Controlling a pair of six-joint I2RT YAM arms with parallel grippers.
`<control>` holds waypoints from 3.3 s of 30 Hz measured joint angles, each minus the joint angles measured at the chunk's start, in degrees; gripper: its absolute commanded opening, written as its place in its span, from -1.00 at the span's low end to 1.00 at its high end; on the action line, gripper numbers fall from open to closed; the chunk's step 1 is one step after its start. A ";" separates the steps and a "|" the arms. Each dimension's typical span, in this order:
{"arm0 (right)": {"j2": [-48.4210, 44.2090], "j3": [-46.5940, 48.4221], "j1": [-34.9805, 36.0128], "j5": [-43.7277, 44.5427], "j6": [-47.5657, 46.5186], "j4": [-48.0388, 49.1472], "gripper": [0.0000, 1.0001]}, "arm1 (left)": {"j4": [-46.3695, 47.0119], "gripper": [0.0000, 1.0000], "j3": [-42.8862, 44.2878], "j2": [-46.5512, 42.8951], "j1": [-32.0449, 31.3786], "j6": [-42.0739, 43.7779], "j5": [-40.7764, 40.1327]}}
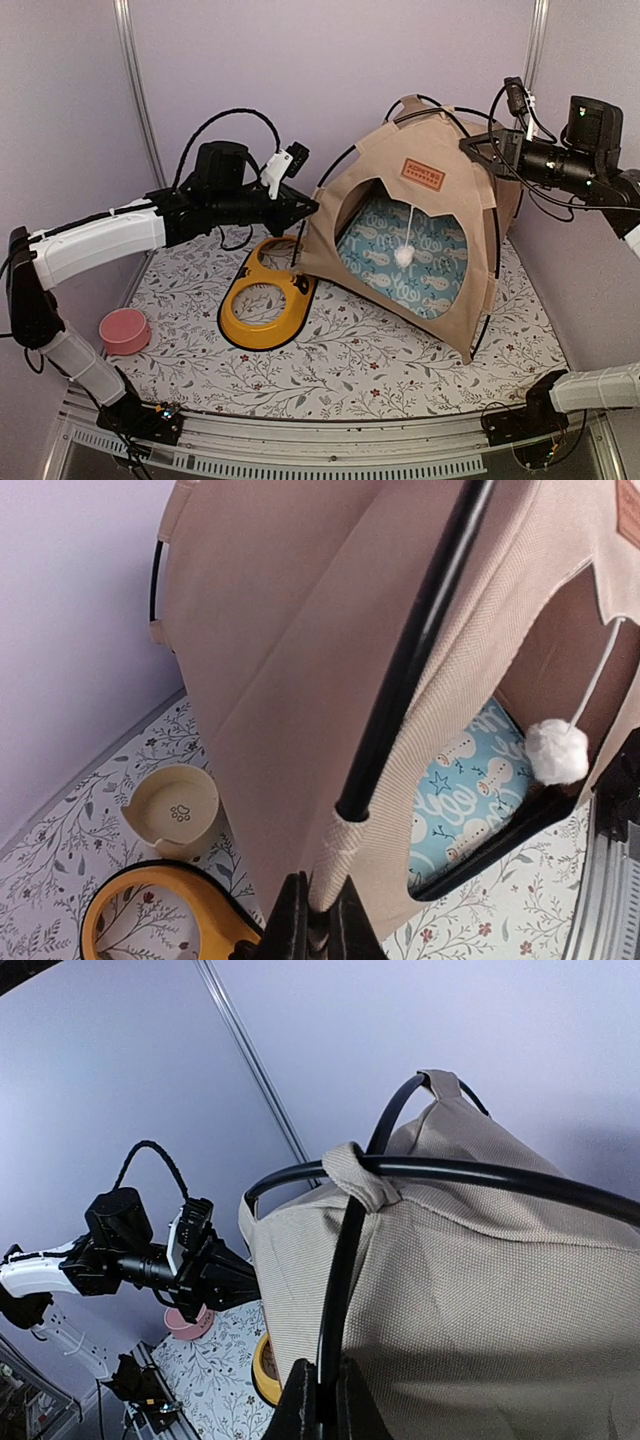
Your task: Set up the pet tent
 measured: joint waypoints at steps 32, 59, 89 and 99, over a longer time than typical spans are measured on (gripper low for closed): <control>-12.26 -1.55 0.92 10.80 3.45 -6.86 0.73 | 1.75 -0.99 32.48 39.50 -2.62 8.94 22.58; -5.27 -1.22 1.25 8.13 1.79 -4.00 0.81 | 13.66 0.74 21.18 23.89 -1.57 -2.21 3.63; 20.24 3.54 30.71 19.08 1.49 4.63 0.98 | 7.52 0.78 -29.31 -22.67 9.03 -29.90 -15.82; 30.62 1.29 33.27 14.43 4.70 10.64 0.98 | -4.39 0.83 -42.56 -38.93 15.02 -44.15 -25.59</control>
